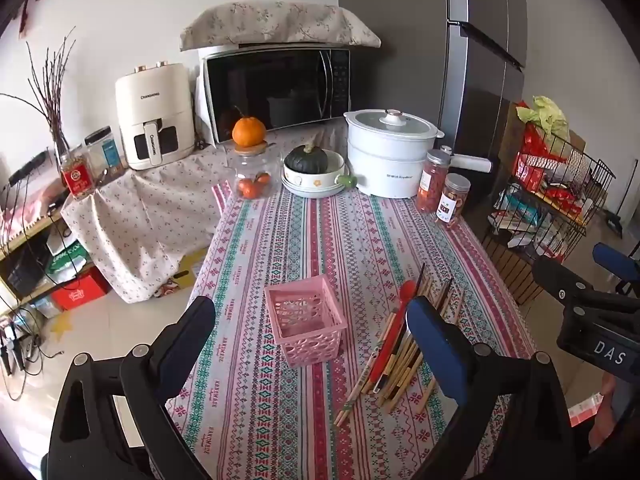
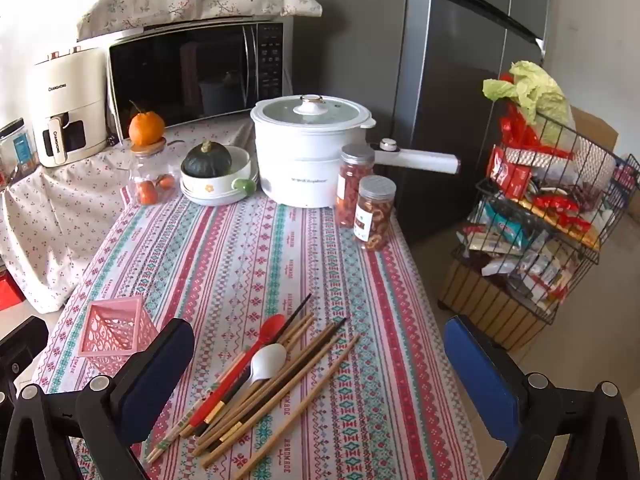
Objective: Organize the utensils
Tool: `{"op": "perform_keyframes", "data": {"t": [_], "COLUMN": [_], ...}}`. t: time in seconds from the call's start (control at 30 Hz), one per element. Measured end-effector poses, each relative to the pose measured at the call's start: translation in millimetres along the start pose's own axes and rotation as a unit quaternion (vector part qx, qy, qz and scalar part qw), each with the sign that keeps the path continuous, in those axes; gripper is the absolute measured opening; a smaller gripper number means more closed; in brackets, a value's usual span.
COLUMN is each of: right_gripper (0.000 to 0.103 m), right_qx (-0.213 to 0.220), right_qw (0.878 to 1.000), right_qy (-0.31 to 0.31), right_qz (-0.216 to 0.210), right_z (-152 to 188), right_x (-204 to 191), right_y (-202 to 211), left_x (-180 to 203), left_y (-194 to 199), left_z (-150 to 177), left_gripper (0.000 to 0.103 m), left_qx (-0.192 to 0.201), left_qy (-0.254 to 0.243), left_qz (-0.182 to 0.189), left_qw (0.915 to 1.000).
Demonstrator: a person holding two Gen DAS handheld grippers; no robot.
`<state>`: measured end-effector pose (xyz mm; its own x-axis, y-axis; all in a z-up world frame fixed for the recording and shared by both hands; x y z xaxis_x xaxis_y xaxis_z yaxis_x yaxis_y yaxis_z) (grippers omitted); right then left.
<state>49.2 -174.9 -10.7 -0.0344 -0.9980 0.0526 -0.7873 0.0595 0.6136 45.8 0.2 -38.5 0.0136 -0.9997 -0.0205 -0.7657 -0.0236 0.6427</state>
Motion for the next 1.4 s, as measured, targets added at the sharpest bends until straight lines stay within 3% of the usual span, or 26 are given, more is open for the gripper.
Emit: {"op": "perform_keyframes", "data": {"t": [0.83, 1.4], "right_gripper": [0.102, 0.102], "right_qx": [0.012, 0.037], "right_qw": [1.0, 0.999], "right_qy": [0.0, -0.003], "right_qz": [0.003, 0.013], "right_z": [-5, -14], "right_x": [4, 5], "right_y": [4, 18], "left_x": [3, 5], "left_y": [10, 24], "left_z": [-14, -20], "left_gripper": [0.098, 0.098], "left_qx": [0.008, 0.033], "left_qy": [-0.013, -0.02], "left_qz": [0.017, 0.03], "left_qw": [0.9997, 0.9988]}}
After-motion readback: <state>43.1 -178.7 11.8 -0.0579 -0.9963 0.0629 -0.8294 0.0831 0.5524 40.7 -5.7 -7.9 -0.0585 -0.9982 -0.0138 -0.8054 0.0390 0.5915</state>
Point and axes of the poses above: each gripper's, at about its wrist camera, not at the fingertips, and y roughly against the way its jaws point, x to its right, z to its underside, the point moved 6 cm from there along -y, roughly the way its jaws point, and after that the axes turned 1 degree about -z, right-handed, at the moved point
